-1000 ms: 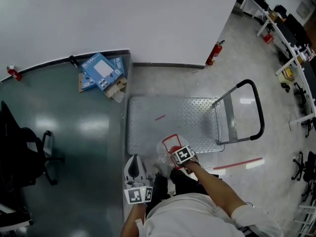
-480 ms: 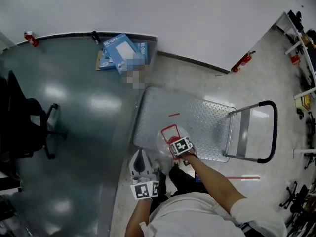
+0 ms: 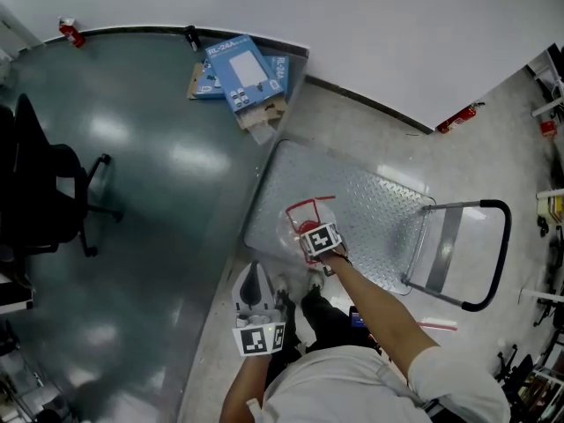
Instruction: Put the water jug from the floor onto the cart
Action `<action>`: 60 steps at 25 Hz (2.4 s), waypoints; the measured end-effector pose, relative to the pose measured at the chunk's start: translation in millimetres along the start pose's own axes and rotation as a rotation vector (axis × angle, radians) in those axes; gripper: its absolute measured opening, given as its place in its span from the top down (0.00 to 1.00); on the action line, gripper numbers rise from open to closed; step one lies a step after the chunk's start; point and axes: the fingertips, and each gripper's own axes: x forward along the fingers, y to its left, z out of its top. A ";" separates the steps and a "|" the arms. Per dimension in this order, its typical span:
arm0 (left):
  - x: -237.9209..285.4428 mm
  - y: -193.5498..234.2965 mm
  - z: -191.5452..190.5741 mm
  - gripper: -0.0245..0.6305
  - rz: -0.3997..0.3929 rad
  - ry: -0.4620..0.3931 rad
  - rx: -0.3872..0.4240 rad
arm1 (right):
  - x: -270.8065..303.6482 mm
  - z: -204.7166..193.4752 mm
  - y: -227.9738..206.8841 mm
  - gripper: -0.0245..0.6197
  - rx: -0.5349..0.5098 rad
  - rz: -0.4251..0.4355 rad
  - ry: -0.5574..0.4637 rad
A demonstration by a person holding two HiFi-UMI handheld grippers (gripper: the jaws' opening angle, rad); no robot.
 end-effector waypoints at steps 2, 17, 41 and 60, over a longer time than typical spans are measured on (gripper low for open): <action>1.2 5.0 0.0 0.96 0.002 0.004 0.006 | 8.2 5.6 -1.7 0.53 0.011 -0.003 0.006; 15.3 11.0 -4.6 0.96 0.011 0.001 0.002 | 15.8 19.3 -7.6 0.53 0.039 0.017 -0.003; -0.6 -50.6 69.6 0.96 -0.145 -0.111 0.010 | -284.7 69.9 42.0 0.94 -0.070 -0.095 -0.882; -34.7 -77.4 88.6 0.96 -0.249 -0.150 0.041 | -373.6 11.4 85.0 0.94 -0.134 -0.107 -1.147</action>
